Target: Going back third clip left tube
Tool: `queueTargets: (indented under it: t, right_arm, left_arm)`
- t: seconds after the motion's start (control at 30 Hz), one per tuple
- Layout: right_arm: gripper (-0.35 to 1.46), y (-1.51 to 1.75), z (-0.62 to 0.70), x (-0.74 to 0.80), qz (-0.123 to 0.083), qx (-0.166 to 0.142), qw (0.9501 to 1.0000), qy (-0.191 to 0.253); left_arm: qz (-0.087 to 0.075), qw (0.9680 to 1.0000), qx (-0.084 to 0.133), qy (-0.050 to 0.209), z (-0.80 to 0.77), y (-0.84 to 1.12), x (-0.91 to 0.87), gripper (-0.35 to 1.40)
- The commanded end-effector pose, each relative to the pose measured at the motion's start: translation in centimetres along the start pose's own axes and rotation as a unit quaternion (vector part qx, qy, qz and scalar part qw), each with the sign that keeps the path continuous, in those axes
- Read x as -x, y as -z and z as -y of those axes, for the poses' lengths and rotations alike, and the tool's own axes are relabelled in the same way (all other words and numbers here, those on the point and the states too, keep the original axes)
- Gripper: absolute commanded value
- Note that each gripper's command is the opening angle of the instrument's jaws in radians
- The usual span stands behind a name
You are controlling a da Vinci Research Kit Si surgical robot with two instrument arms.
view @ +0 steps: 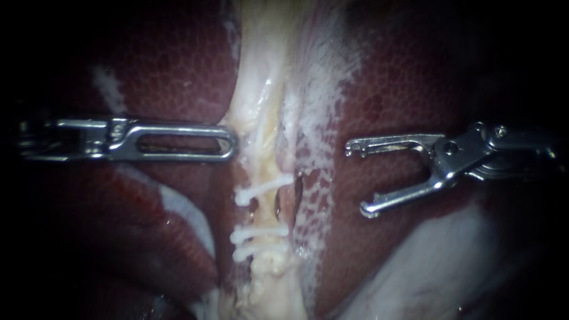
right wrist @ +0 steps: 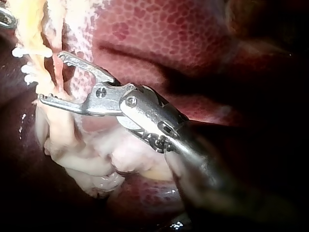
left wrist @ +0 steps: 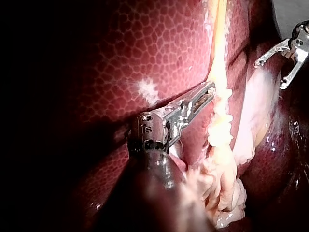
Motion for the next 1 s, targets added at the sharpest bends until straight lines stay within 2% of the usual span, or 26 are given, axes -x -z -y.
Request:
queueTargets:
  t: [0.03,0.27,1.0]
  right_arm:
    - [0.60,0.00,0.00,-0.01,0.000,0.000,1.0000,0.000]
    - [0.60,0.00,0.01,-0.01,0.000,0.000,1.0000,0.000]
    - [0.60,-0.01,0.02,-0.02,0.000,0.000,1.0000,0.000]
  left_arm:
    - [-0.001,1.0000,-0.002,0.000,0.00,-0.03,-0.01,-0.35]
    - [-0.002,1.0000,-0.004,0.003,0.01,-0.10,-0.02,-0.35]
    - [-0.003,1.0000,-0.006,0.002,0.04,-0.12,-0.03,-0.35]
